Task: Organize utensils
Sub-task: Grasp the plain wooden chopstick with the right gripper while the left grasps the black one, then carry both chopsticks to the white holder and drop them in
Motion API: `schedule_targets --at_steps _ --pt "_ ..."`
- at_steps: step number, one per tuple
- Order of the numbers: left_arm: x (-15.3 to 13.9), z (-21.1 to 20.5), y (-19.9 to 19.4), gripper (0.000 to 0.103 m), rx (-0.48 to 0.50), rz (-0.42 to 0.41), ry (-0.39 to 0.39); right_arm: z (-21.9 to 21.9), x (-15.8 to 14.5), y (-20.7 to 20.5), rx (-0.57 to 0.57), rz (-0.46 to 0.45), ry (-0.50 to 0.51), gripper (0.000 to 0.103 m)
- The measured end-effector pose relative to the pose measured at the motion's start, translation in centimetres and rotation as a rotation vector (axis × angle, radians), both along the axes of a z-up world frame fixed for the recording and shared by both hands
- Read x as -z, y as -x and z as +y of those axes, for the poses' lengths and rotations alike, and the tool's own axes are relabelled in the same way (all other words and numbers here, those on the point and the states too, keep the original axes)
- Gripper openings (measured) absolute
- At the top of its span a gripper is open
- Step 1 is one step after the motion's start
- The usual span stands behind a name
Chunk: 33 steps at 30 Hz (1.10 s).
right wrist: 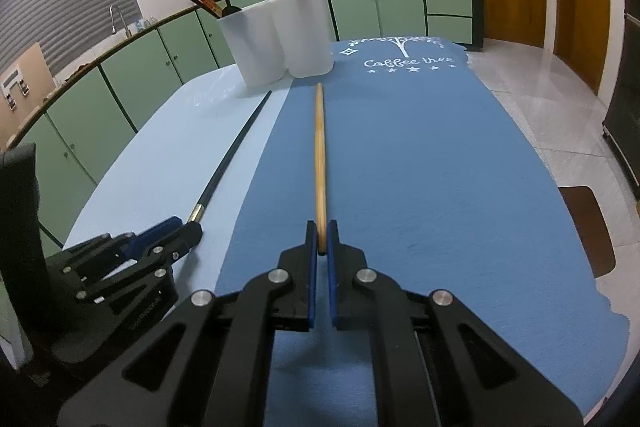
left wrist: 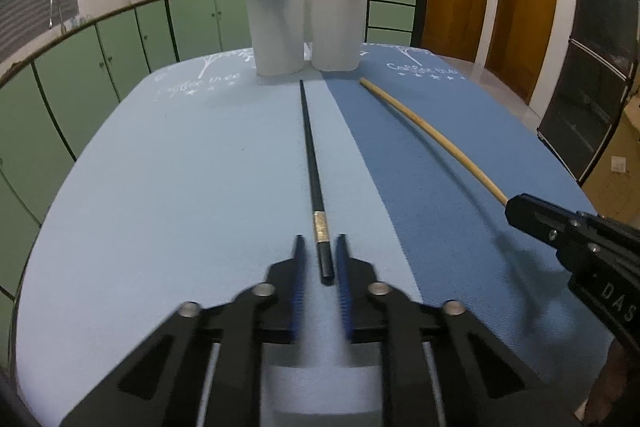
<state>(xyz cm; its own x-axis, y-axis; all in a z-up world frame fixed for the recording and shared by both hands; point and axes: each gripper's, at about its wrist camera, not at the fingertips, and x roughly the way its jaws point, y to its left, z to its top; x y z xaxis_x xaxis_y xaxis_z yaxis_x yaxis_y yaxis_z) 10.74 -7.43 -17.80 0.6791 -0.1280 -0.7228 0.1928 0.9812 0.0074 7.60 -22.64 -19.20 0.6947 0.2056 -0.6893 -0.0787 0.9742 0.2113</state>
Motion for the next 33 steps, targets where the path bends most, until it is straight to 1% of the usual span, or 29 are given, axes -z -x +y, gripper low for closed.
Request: schedule_targets --at_steps 3,7,11,14,17,20,27,33 --pt "0.0 -0.4 0.1 0.007 -0.005 -0.012 -0.028 0.0 -0.2 0.2 -0.007 -0.007 -0.003 0.004" --pt "-0.3 0.1 0.2 0.006 -0.005 0.000 0.000 -0.3 -0.8 0.5 -0.016 -0.029 0.001 0.004" --pt "-1.4 0.3 0.4 0.006 0.005 -0.007 0.000 -0.9 -2.0 0.6 -0.016 -0.054 -0.001 0.004" --pt "-2.9 0.3 0.8 0.006 0.014 -0.029 -0.029 -1.5 -3.2 0.7 -0.017 -0.078 -0.008 0.004" --pt "-4.9 0.7 1.1 0.006 0.021 -0.059 -0.025 -2.1 -4.9 0.9 -0.020 -0.112 -0.022 0.004" --pt "-7.2 1.2 1.4 0.006 0.029 -0.104 -0.014 -2.6 -6.6 0.8 -0.024 -0.142 -0.037 0.004" --pt "-12.9 2.1 1.4 0.006 0.037 -0.226 0.021 -3.6 -11.9 0.1 -0.058 -0.234 -0.068 0.004" --pt "-16.4 2.8 -0.1 0.006 0.058 -0.281 0.065 -3.6 -15.6 -1.4 -0.135 -0.252 -0.123 0.004"
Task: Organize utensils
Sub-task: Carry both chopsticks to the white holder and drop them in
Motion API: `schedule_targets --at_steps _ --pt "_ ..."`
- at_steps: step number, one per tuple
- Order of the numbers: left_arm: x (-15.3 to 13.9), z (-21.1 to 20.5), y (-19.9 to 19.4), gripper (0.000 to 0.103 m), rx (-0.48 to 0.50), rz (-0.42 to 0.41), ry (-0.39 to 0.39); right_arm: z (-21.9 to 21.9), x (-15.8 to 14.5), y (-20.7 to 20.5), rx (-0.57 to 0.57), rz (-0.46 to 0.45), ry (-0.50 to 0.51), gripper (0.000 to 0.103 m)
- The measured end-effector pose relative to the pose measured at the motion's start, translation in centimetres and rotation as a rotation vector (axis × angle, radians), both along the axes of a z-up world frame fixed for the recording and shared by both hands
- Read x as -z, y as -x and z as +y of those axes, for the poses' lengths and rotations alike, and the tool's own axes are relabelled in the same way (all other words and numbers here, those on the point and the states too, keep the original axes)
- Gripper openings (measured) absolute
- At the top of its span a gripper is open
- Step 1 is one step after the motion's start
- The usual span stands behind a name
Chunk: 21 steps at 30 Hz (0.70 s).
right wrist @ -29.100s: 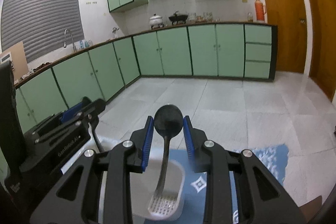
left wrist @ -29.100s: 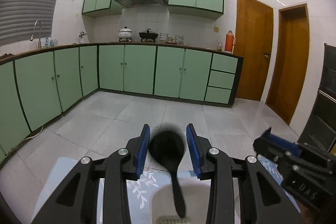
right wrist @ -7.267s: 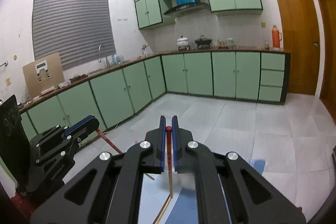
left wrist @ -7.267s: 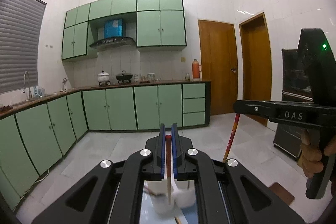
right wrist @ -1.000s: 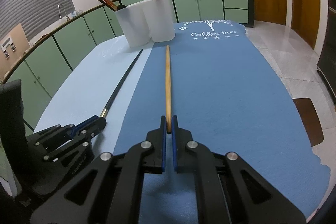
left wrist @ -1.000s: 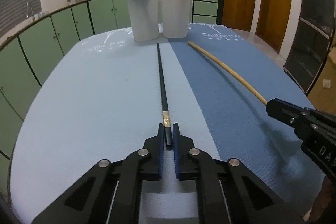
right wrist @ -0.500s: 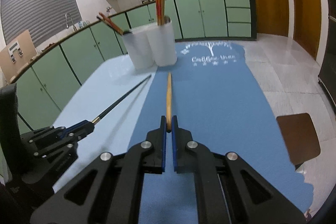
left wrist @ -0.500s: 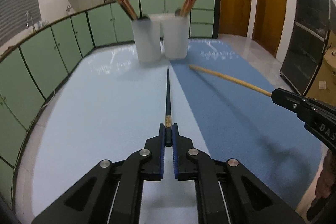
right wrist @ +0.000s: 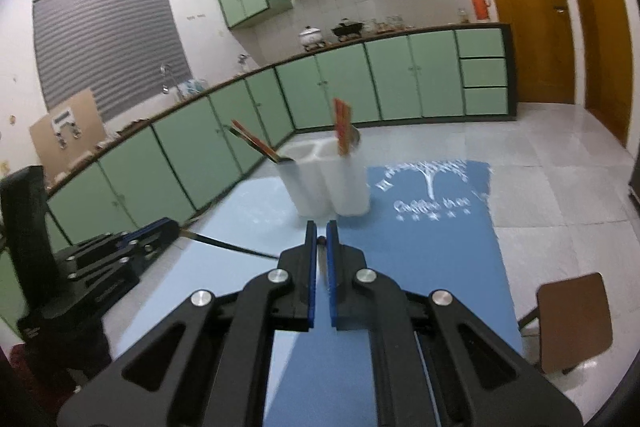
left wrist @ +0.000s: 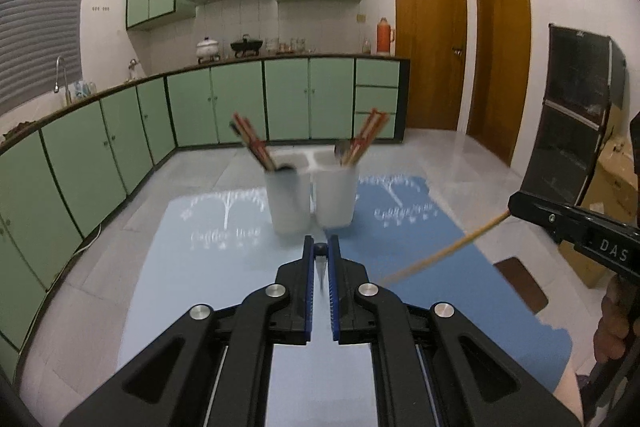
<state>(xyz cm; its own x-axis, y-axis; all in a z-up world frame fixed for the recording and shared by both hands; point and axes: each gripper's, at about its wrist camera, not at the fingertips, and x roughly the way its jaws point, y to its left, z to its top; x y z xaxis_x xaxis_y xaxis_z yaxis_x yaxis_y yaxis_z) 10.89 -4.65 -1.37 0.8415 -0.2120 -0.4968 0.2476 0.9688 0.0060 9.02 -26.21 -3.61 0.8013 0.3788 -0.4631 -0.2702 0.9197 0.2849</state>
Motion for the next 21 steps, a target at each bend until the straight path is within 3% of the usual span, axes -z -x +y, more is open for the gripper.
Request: schedule_targets --at_steps 14,21 --pt "-2.9 -0.3 -1.6 0.006 0.074 -0.030 0.019 1.4 -4.5 -3.2 -0.122 0.016 0.015 0.004" --pt "-4.6 0.4 -2.4 0.006 0.073 -0.066 0.037 1.7 -6.9 -4.3 -0.132 -0.029 0.053 0.004"
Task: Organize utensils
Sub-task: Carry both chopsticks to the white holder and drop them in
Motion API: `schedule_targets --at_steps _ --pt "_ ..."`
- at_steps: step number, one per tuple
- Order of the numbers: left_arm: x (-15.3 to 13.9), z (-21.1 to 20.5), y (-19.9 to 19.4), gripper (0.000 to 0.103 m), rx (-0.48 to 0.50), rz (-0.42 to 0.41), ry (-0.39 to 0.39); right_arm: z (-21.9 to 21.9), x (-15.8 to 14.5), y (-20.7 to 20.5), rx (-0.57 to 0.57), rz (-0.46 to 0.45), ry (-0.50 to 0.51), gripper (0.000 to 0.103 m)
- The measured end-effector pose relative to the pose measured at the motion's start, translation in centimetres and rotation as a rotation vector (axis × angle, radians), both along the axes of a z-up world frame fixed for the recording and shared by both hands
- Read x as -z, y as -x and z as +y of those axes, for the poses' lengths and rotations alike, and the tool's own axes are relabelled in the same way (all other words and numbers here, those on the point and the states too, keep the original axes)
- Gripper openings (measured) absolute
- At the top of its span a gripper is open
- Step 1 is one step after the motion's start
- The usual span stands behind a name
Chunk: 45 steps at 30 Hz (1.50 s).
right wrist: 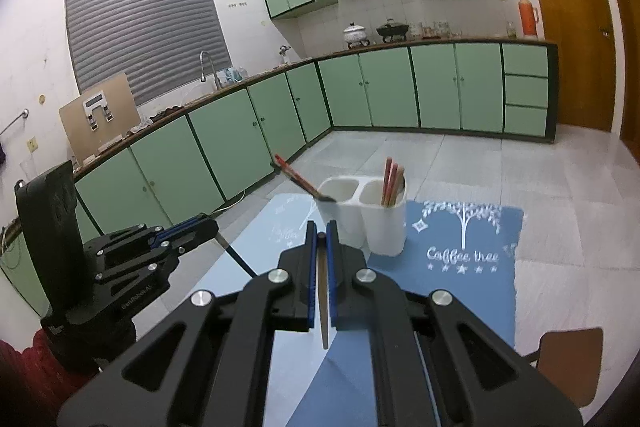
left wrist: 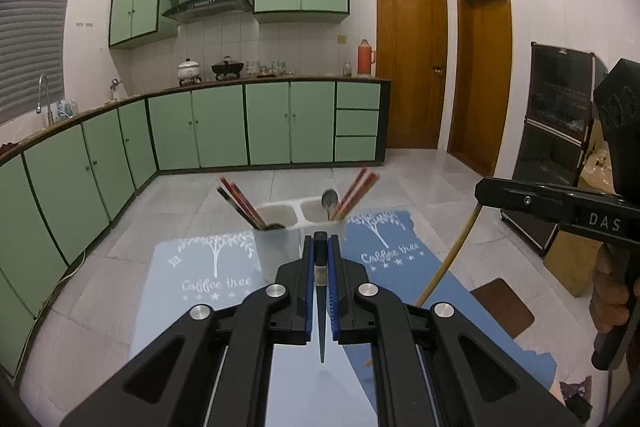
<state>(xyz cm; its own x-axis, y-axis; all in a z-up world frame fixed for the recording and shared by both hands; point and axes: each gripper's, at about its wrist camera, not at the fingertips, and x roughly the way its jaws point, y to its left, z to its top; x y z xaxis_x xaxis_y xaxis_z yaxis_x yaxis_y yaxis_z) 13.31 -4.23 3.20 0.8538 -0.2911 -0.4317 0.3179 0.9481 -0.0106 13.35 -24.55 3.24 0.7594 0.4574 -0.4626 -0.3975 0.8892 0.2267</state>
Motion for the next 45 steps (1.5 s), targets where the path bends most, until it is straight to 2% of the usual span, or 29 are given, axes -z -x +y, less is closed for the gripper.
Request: schedule_targets --at_steps 5,14,20,26,32,40,45 --pt "-2.2 0.3 -0.8 0.006 -0.002 -0.045 0.016 -0.1 -2.5 -1.3 -0.001 -0.053 0.011 0.004" --pt "-8.2 0.0 -3.7 0.006 -0.012 -0.194 0.031 0.1 -8.3 -6.1 0.029 -0.181 0.025 0.004" --pt "-10.1 -0.5 -7.8 0.006 -0.031 -0.253 0.039 0.7 -9.4 -10.5 0.062 -0.213 0.058 0.004" --pt "-7.8 -0.9 -12.4 0.006 -0.048 -0.210 0.037 1.5 -6.8 -15.4 0.074 -0.174 0.093 0.004" --pt "-3.5 -0.5 -16.4 0.006 -0.060 -0.124 0.039 1.8 -2.7 -18.6 0.077 -0.091 0.086 0.004" --pt "1.1 0.2 -20.3 0.006 -0.074 -0.009 0.048 3.3 1.1 -20.5 0.061 -0.005 0.099 0.004" --pt "2.5 0.7 -21.5 0.007 -0.062 0.059 0.057 3.6 2.4 -20.8 0.051 0.044 0.081 0.008"
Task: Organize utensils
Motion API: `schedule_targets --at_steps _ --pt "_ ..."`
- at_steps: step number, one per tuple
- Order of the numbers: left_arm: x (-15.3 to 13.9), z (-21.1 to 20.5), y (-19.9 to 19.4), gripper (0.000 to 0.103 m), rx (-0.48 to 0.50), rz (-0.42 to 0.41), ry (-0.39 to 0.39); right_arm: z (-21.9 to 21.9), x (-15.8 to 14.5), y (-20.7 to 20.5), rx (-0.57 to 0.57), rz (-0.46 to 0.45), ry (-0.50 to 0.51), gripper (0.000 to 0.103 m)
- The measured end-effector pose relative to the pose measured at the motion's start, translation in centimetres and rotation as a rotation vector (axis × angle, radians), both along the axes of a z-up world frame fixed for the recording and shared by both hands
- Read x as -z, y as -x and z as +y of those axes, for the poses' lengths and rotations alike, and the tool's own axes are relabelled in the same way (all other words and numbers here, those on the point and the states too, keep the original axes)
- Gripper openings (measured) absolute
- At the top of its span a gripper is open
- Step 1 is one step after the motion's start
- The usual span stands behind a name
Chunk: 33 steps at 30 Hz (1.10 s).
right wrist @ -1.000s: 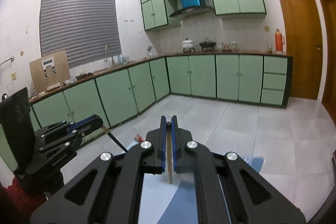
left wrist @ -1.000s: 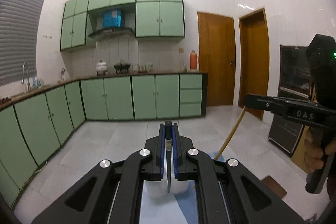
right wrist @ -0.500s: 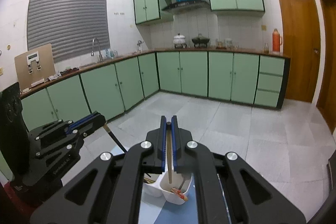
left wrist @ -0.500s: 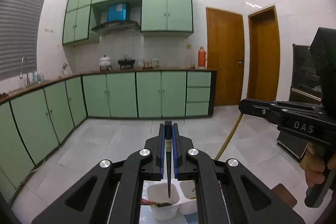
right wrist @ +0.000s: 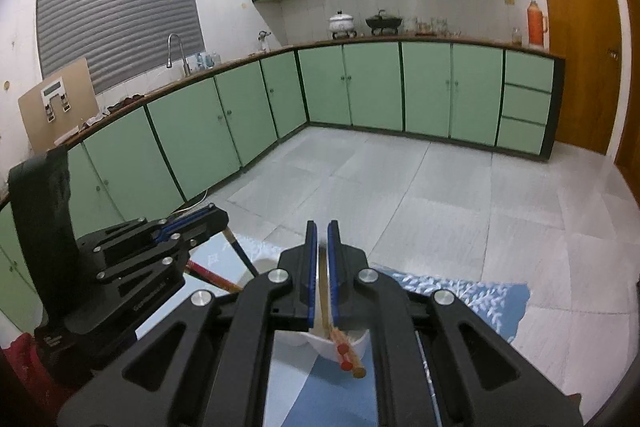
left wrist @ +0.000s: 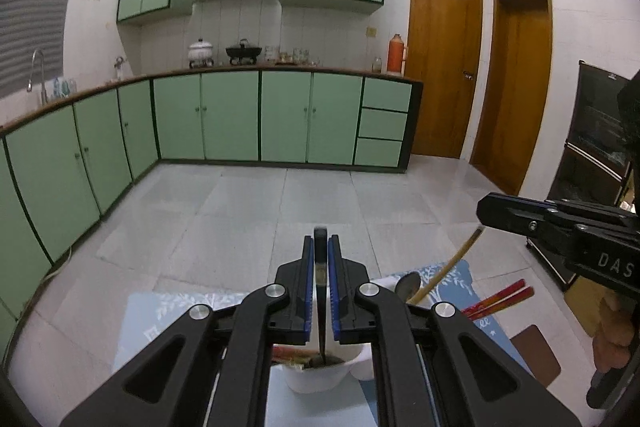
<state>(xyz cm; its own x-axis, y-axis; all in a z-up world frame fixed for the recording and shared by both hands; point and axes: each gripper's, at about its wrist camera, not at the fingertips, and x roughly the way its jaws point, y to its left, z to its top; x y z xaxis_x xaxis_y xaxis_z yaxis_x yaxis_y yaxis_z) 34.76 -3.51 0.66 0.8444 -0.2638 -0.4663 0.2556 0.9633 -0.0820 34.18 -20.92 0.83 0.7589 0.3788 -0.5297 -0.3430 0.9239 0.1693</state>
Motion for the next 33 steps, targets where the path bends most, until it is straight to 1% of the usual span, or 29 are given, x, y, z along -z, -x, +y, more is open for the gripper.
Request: schedule_targets --at_steps 1,2,3,4,5,6,8,9,10,11,12,13,14,16,18,22,26,33 --pt "-0.1 0.2 0.1 0.008 0.002 0.000 0.008 -0.3 -0.1 0.2 0.007 0.000 -0.010 0.009" --pt "-0.3 0.5 0.4 0.010 0.000 -0.006 0.012 -0.5 -0.2 0.4 0.014 -0.004 -0.019 0.010" --pt "-0.5 0.8 0.7 0.012 -0.003 -0.012 0.013 -1.1 -0.5 0.9 0.032 -0.015 -0.033 0.019" --pt "-0.8 0.9 0.9 0.017 -0.006 -0.017 0.015 -1.5 -0.7 1.3 0.045 -0.022 -0.044 0.029" --pt "-1.1 1.2 1.4 0.022 -0.009 -0.025 0.019 -2.0 -0.9 1.7 0.058 -0.028 -0.053 0.031" --pt "-1.6 1.5 2.1 0.025 -0.018 -0.036 0.021 -2.6 -1.2 2.5 0.077 -0.036 -0.067 0.034" --pt "-2.1 1.8 3.1 0.037 -0.029 -0.054 0.020 -3.6 -1.6 3.9 0.109 -0.056 -0.076 0.041" --pt "-2.5 2.0 3.9 0.041 -0.033 -0.066 0.026 -4.0 -1.7 4.7 0.129 -0.069 -0.074 0.049" --pt "-2.8 2.2 4.6 0.047 -0.040 -0.074 0.029 -4.3 -1.8 5.4 0.141 -0.078 -0.073 0.054" --pt "-3.1 2.4 5.4 0.050 -0.051 -0.080 0.029 -4.7 -1.9 6.2 0.154 -0.089 -0.077 0.056" --pt "-3.4 2.5 6.1 0.051 -0.056 -0.084 0.032 -5.1 -2.0 7.1 0.166 -0.095 -0.085 0.062" --pt "-3.6 2.6 7.0 0.056 -0.060 -0.088 0.037 -5.4 -2.0 7.9 0.178 -0.099 -0.091 0.067" --pt "-3.6 2.7 7.7 0.064 -0.071 -0.087 0.039 -5.6 -2.0 8.8 0.186 -0.105 -0.098 0.069" --pt "-3.8 2.9 9.1 0.077 -0.090 -0.080 0.037 -5.7 -1.9 10.7 0.189 -0.115 -0.102 0.080" --pt "-3.8 2.8 10.5 0.077 -0.088 -0.083 0.042 -5.5 -1.9 12.5 0.195 -0.125 -0.095 0.089" --pt "-3.6 2.8 13.2 0.089 -0.099 -0.071 0.033 -5.0 -1.4 15.7 0.188 -0.116 -0.103 0.097" --pt "-3.3 2.8 15.8 0.097 -0.109 -0.055 0.009 -4.0 -1.1 18.2 0.169 -0.095 -0.079 0.098" --pt "-2.9 2.8 19.9 0.097 -0.095 -0.036 -0.012 -2.4 -1.2 22.2 0.138 -0.101 -0.068 0.098"
